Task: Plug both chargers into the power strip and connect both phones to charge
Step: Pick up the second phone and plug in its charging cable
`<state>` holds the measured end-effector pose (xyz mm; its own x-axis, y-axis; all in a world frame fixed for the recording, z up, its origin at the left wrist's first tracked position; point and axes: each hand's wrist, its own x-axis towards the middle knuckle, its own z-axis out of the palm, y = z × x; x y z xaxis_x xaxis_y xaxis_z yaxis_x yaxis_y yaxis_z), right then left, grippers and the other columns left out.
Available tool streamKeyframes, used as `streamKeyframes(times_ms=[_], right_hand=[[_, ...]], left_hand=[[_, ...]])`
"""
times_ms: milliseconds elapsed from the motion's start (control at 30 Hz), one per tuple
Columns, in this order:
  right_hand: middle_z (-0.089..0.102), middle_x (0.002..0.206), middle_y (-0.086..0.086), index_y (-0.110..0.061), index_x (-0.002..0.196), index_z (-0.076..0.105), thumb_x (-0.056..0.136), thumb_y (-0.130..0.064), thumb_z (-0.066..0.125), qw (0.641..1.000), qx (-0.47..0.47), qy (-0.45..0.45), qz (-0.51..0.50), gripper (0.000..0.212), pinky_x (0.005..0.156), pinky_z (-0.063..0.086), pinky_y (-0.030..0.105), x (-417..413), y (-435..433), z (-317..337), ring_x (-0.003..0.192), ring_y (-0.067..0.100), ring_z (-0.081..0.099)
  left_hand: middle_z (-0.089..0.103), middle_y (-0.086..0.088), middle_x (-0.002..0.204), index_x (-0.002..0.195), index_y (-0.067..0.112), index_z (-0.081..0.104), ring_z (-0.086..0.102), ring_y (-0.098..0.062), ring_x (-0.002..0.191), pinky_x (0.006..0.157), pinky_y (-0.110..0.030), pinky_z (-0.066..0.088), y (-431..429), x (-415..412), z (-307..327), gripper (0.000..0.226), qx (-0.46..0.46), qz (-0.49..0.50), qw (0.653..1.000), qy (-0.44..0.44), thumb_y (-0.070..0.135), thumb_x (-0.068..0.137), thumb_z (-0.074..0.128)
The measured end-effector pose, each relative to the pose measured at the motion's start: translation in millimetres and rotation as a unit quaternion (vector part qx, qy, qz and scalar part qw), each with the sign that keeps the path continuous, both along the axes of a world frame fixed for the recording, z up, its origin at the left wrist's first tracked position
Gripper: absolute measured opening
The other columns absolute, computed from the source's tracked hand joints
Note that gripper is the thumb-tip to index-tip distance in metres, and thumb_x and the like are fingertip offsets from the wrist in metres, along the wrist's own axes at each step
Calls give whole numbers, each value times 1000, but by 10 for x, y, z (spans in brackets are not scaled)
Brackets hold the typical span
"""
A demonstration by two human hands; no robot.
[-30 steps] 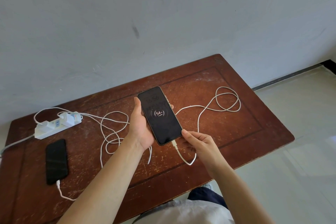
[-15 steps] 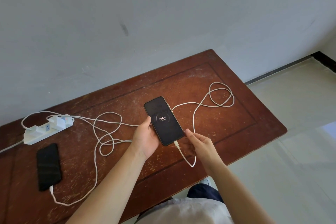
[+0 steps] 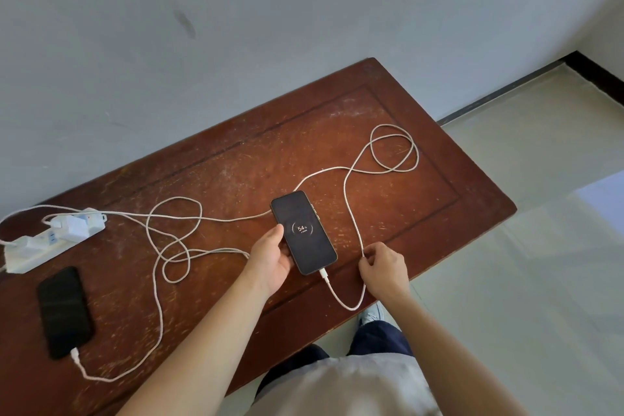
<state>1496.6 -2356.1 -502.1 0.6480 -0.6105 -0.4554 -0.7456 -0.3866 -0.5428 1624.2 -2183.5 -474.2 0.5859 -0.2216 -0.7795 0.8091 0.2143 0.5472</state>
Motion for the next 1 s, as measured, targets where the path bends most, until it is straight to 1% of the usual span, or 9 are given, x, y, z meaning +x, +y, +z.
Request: streamKeyframes(times_ms=[167,300,400,467,633,800,833,900,1000], right_hand=[[65,106,9,-10,109,68,94,-15,56,999,-49,-5,-14,20,81,48,34,25,-304,31,97,26,62],[68,108,9,-12,108,71,96,-17,56,998,-48,-5,-35,19,81,48,34,38,-488,-19,93,21,57],[70,105,10,-11,107,72,96,-17,56,997,-49,-20,-55,20,84,52,37,28,-582,-55,95,24,61],[71,103,9,-11,106,71,96,-17,56,996,-44,-30,-72,19,81,50,34,18,-629,-74,92,22,60],[68,100,5,-11,107,71,97,-18,57,996,-35,-36,-78,19,78,48,31,22,-644,-111,91,19,59],[69,107,9,-11,111,70,99,-19,56,996,-30,-30,-79,20,87,53,37,27,-651,-131,99,24,62],[69,107,9,-11,110,70,99,-19,56,996,-31,-29,-79,21,87,54,38,28,-650,-129,99,24,62],[69,107,9,-11,110,71,99,-20,55,996,-33,-28,-81,21,86,53,37,33,-644,-124,99,24,62],[69,109,9,-11,112,70,99,-20,54,996,-33,-26,-81,22,87,55,36,34,-635,-126,99,23,62]], left_hand=[[72,-9,113,117,14,63,68,-26,103,83,-46,56,-161,-17,-166,22,28,-26,999,13,22,106,46],[70,-6,117,122,17,60,66,-27,110,102,-53,50,-337,-16,-244,22,40,-41,998,17,22,106,47],[67,-5,123,126,17,59,62,-28,117,108,-55,46,-441,-3,-253,25,56,-61,997,15,25,106,47],[68,-5,120,116,19,62,62,-27,115,104,-54,49,-484,19,-252,20,63,-68,996,12,25,106,46],[69,-1,110,112,18,62,65,-22,104,73,-40,55,-482,58,-213,20,121,-95,988,-20,24,107,44],[67,0,105,104,20,64,64,-18,98,72,-36,54,-426,44,-122,22,112,-103,988,-22,29,107,44],[66,1,104,104,20,64,63,-16,98,74,-36,53,-419,38,-107,23,109,-109,988,-25,32,107,44],[66,1,113,121,15,61,61,-17,105,90,-40,52,-410,10,-78,32,109,-133,985,-34,36,106,42],[53,-9,146,147,11,44,48,-26,135,116,-49,37,-417,-58,-19,50,135,-170,975,-44,41,106,41]])
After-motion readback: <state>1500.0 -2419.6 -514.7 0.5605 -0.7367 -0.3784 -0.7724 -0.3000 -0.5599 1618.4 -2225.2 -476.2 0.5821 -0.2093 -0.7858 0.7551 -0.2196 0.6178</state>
